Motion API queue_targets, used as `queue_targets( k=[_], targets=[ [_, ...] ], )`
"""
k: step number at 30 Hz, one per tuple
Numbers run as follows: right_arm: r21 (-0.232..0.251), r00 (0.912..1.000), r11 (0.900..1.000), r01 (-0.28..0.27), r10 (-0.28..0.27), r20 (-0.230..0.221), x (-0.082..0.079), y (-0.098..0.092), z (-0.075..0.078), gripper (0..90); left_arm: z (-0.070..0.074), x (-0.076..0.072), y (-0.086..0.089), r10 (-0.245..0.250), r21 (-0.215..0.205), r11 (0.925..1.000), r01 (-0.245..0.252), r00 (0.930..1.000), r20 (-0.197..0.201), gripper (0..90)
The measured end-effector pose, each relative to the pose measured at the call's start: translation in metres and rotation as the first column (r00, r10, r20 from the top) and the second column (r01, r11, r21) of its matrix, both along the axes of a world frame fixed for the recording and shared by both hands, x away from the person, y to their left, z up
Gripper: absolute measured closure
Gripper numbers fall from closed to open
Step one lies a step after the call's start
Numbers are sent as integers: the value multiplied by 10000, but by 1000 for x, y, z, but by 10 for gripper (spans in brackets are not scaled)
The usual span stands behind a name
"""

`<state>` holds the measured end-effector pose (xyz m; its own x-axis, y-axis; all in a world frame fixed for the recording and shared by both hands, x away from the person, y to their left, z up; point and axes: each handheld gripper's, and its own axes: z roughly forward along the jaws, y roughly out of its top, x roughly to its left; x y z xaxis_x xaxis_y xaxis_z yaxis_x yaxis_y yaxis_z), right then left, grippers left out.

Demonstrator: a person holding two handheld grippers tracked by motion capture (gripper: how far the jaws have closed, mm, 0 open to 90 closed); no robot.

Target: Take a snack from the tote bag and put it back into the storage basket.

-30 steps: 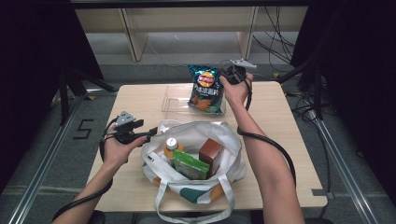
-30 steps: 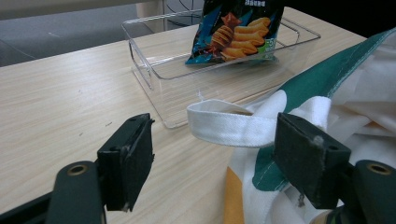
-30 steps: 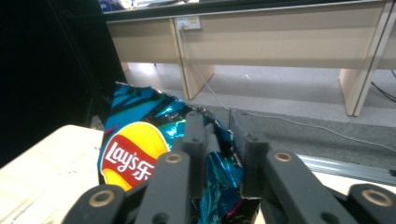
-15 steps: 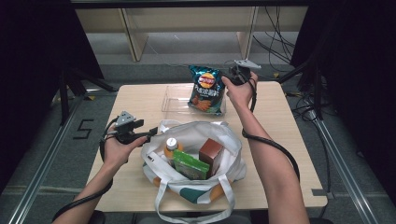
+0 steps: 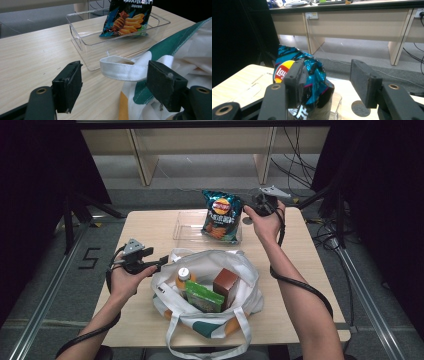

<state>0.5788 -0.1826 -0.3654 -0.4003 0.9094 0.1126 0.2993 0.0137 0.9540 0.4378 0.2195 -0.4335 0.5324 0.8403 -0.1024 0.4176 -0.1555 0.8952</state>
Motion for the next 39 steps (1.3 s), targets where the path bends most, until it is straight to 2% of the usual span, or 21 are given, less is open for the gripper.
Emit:
queue_targets(
  k=[3,4,9,10,11,15,16,18,22,23,24,26,27,29,32,34,39],
  targets=[
    [158,10000,9998,-70,70,7,-7,-1,2,466,0,0,0,-6,-16,10000,6,10000,-3,280],
    [258,9998,9996,-145,148,-120,-10,-1,3,465,0,0,0,26,22,10000,-26,10000,-4,280],
    [127,9994,9993,-355,354,56,-23,0,7,461,0,0,0,18,-34,10000,-18,10000,9,280],
    [219,9992,9990,-382,383,-58,-26,0,8,460,0,0,0,-2,1,10000,2,10000,8,280],
    [153,9988,9987,-483,482,59,-28,0,8,460,0,0,0,15,55,10000,-15,10000,9,280],
    [126,9977,9976,-676,676,2,-39,2,10,456,0,-1,0,18,-23,10000,-18,10000,-16,280],
    [251,9975,9972,-699,702,-100,-42,2,11,455,1,-1,0,7,0,10000,-7,10000,14,280],
    [142,9964,9964,-842,841,77,-46,1,11,453,1,-1,0,15,10,10000,-15,10000,47,280],
    [299,9952,9947,-980,977,92,-57,1,10,450,1,-1,0,28,28,10000,-28,10000,24,280],
    [357,9943,9937,-1062,1064,-29,-59,1,10,449,0,-1,0,23,36,10000,-23,10000,14,280],
    [192,9933,9932,-1150,1148,117,-60,0,10,448,0,-1,-1,70,-71,10000,-70,10000,-28,280],
    [278,9931,9927,-1170,1169,22,-67,1,10,445,0,-1,-1,10,4,10000,-10,10000,20,280],
    [253,9917,9915,-1278,1275,149,-68,1,9,444,0,-1,-1,50,-46,10000,-50,10000,-4,280],
    [207,9906,9904,-1364,1363,92,-76,2,10,442,1,-1,0,35,21,10000,-35,10000,28,280],
    [412,9867,9858,-1627,1627,31,-87,3,9,439,1,-1,0,49,11,10000,-49,10000,28,280],
    [181,9826,9825,-1855,1854,87,-92,3,9,437,1,-1,0,48,23,10000,-48,10000,21,280],
    [222,9770,9768,-2129,2126,146,-110,6,8,433,1,-1,-1,-7,50,10000,7,10000,23,280]
  ],
)
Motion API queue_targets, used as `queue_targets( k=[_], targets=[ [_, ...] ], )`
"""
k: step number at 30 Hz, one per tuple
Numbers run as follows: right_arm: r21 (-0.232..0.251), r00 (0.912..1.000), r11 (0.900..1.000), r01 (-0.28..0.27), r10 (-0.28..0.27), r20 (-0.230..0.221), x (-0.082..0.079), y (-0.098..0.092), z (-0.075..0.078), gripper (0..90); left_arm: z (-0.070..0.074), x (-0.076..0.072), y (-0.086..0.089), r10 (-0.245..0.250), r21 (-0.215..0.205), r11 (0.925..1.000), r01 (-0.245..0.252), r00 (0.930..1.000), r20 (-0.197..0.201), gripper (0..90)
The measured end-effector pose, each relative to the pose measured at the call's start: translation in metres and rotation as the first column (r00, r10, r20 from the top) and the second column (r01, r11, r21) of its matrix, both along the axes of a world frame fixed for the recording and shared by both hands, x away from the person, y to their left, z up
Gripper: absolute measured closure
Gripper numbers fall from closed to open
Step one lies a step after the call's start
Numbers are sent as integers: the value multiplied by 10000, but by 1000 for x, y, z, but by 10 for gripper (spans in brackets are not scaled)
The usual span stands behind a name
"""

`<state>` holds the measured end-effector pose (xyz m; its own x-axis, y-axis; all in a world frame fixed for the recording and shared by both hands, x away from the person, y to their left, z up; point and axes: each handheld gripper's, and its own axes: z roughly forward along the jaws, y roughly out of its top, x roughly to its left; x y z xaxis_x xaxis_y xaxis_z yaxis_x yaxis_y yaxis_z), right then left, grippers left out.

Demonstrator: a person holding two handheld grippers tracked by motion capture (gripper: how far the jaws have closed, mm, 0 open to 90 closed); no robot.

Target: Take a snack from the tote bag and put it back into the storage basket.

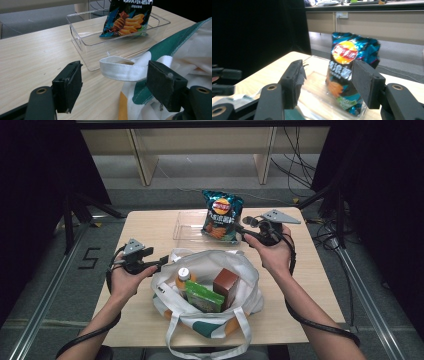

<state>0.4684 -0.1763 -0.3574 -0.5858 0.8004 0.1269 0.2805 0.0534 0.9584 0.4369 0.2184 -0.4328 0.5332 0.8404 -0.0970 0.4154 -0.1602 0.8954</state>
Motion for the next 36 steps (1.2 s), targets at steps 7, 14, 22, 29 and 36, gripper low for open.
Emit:
queue_targets(
  k=[7,14,22,29,36],
  targets=[
    [109,9991,9991,-413,413,-55,-19,2,-2,428,0,0,0,34,1,10000,-34,10000,14,280],
    [120,9979,9979,-640,641,-86,-34,-1,-4,425,-1,-1,0,37,-4,10000,-37,10000,9,280],
    [133,9969,9968,-791,792,-25,-56,-6,-6,422,-1,-1,-1,-13,-10,10000,13,10000,-6,280],
    [181,9938,9942,-1059,1064,-316,-75,-10,-10,419,-1,-2,1,41,-134,9999,-42,10000,-15,280],
    [231,9924,9928,-1176,1183,-324,-89,-11,-15,417,0,-3,2,58,-128,9999,-58,10000,17,280]
  ],
)
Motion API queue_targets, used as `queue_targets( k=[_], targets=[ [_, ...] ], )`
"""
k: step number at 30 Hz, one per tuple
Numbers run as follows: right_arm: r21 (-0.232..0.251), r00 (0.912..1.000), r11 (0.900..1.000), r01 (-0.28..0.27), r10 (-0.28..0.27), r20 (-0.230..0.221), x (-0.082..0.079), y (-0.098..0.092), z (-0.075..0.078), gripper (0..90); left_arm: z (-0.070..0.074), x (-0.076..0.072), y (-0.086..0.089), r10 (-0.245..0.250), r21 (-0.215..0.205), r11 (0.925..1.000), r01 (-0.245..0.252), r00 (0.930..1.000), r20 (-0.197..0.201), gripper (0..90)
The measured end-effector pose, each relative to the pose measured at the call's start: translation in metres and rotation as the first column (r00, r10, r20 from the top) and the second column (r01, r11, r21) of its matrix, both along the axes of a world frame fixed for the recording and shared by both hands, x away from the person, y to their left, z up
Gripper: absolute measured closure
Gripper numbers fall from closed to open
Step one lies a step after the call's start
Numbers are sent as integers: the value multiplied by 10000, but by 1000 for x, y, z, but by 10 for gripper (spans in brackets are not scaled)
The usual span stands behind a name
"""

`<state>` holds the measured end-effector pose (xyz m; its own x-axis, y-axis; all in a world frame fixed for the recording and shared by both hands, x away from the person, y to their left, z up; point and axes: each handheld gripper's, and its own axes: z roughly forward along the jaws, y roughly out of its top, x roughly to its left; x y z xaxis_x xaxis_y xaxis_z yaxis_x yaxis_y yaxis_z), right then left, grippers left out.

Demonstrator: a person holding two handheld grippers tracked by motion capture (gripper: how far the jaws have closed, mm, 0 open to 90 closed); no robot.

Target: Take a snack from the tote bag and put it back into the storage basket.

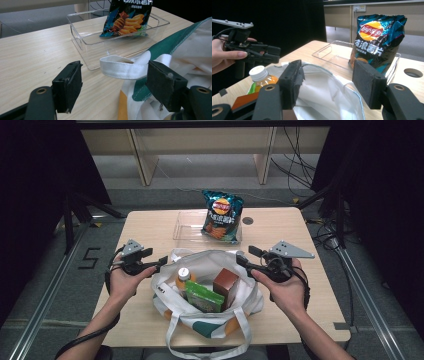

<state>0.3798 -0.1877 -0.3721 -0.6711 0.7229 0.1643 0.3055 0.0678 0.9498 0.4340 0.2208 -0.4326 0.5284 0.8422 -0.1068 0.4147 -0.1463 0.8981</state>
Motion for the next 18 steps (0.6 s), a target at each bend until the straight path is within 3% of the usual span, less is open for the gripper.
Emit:
queue_targets(
  k=[6,9,18],
  targets=[
    [84,10000,9999,59,-59,-30,-7,-3,3,415,1,1,-1,6,39,10000,-6,10000,31,279],
    [63,9997,9999,-160,159,188,-9,-3,3,409,1,2,-2,-20,49,10000,20,10000,39,279],
    [248,9988,9985,-480,477,127,-25,3,6,400,3,3,-1,-5,30,10000,5,10000,71,280]
  ],
)
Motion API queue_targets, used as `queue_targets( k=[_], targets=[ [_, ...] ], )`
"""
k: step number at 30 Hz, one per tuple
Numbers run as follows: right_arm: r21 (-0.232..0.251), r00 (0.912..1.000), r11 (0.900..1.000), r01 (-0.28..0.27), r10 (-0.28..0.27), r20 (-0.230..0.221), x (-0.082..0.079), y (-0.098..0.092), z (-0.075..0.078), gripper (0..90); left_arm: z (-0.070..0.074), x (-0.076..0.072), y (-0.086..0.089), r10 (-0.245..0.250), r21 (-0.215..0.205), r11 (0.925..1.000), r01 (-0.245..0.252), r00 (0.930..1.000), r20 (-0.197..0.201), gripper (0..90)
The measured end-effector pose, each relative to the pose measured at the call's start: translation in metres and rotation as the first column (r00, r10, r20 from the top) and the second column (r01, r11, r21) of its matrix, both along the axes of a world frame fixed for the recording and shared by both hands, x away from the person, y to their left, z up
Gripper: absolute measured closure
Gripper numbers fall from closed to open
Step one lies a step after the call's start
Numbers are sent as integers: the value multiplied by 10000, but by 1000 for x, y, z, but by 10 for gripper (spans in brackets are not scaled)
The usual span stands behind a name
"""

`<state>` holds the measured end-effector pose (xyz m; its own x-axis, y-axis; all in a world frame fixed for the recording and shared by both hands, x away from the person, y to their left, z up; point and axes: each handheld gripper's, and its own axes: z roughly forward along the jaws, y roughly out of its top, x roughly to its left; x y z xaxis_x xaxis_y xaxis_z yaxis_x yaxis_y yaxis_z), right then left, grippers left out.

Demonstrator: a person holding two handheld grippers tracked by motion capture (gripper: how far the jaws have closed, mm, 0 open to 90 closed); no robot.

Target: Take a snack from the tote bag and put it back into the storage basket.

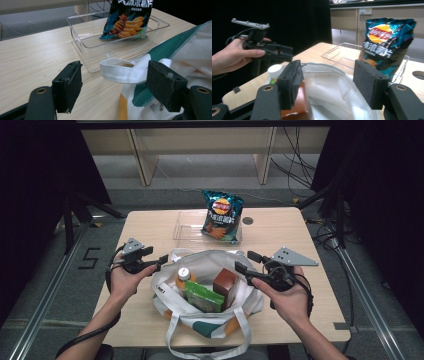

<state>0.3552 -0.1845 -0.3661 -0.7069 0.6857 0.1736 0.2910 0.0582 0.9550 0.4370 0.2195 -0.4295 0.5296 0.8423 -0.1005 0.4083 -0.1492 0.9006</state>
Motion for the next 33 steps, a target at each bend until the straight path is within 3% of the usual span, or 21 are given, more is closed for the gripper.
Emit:
queue_targets(
  k=[9,13,14,16,17,18,21,22,24,26,27,30,31,33],
  targets=[
    [105,9990,9990,-423,424,-116,-13,12,-5,385,1,-1,-1,-23,13,10000,23,10000,36,280],
    [-139,9979,9978,-649,649,-19,-15,16,-7,373,1,-1,0,-9,7,10000,9,10000,17,280],
    [-34,9972,9976,-685,684,-308,-17,19,-8,370,1,-1,0,-11,6,10000,11,10000,12,280],
    [-187,9963,9962,-856,854,-101,-16,21,-10,364,2,0,0,6,-19,10000,-6,10000,59,280],
    [-94,9964,9969,-787,783,-317,-18,22,-11,359,2,0,-1,1,-18,10000,-1,10000,54,280],
    [-183,9961,9959,-882,880,-93,-16,23,-12,352,2,-1,-1,-2,-18,10000,2,10000,48,280],
    [-208,9956,9956,-915,910,-240,-18,26,-14,341,2,-1,-1,-37,6,10000,37,10000,23,280],
    [-251,9953,9950,-965,965,-31,-17,26,-15,337,2,-1,-1,-31,8,10000,31,10000,22,280],
    [-213,9948,9950,-971,963,-343,-20,29,-17,331,1,-1,-1,-37,5,10000,37,10000,18,280],
    [-461,9935,9925,-1133,1128,-124,-19,30,-19,324,2,-1,-1,-36,5,10000,36,10000,17,280],
    [-435,9947,9943,-977,962,-364,-21,31,-19,317,2,-1,-1,-34,-5,10000,34,10000,13,280],
    [-538,9926,9912,-1212,1206,-153,-18,33,-22,310,1,-1,-1,-29,-6,10000,29,10000,12,279],
    [-524,9932,9929,-1068,1041,-520,-20,34,-22,308,1,-1,-1,-44,12,10000,44,10000,6,280],
    [-616,9925,9907,-1215,1205,-193,-18,34,-24,308,1,-1,-1,-53,4,10000,53,10000,2,280]
  ],
)
